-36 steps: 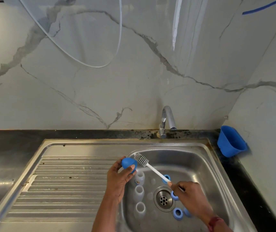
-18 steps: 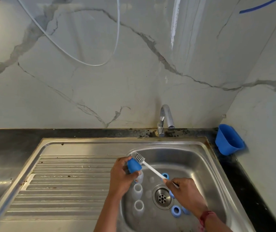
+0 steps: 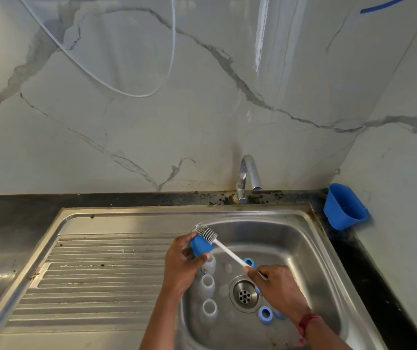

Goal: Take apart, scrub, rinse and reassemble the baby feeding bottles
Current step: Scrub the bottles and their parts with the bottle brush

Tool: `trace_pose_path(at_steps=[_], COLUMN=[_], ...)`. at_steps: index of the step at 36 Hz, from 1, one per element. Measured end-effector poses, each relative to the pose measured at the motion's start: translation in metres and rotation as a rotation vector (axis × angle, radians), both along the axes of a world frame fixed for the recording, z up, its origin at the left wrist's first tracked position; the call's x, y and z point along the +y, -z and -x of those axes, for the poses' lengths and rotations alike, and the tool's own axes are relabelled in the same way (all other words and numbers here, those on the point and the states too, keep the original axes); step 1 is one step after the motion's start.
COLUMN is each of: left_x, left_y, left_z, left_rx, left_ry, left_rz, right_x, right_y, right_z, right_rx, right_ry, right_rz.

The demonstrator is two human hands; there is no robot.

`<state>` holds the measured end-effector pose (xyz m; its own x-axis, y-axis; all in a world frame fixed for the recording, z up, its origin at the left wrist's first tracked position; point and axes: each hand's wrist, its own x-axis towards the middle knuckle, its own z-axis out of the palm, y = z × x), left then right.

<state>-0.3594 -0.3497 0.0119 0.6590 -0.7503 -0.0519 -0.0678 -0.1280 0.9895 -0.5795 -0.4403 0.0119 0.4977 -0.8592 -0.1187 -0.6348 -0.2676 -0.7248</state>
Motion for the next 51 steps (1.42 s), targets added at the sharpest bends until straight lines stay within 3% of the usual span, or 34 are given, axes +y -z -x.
trace_pose_path(at_steps=[8, 18, 27, 34, 44, 51], left_x=[0.000, 0.001, 0.006, -0.007, -0.004, -0.014], left_y=[0.003, -0.004, -0.014, -0.019, -0.013, -0.011], left_z=[-0.009, 0.002, -0.007, 0.009, 0.005, 0.013], left_rx=[0.260, -0.001, -0.024, -0.230, -0.212, -0.208], left_ry=[-0.112, 0.081, -0.006, 0.114, -0.027, 0.056], left_rz=[0.101, 0.028, 0.048, -0.004, 0.015, -0.018], right_x=[-0.001, -0.002, -0.008, -0.009, -0.004, -0.010], right_y=[-0.002, 0.003, 0.015, 0.008, 0.003, 0.004], right_z=[0.004, 0.002, 0.018, 0.003, 0.015, 0.002], right_rx=[-0.056, -0.028, 0.024, -0.004, 0.053, 0.053], right_ry=[0.018, 0.032, -0.007, 0.028, -0.040, -0.008], right_rz=[-0.061, -0.033, -0.036, -0.092, -0.085, -0.053])
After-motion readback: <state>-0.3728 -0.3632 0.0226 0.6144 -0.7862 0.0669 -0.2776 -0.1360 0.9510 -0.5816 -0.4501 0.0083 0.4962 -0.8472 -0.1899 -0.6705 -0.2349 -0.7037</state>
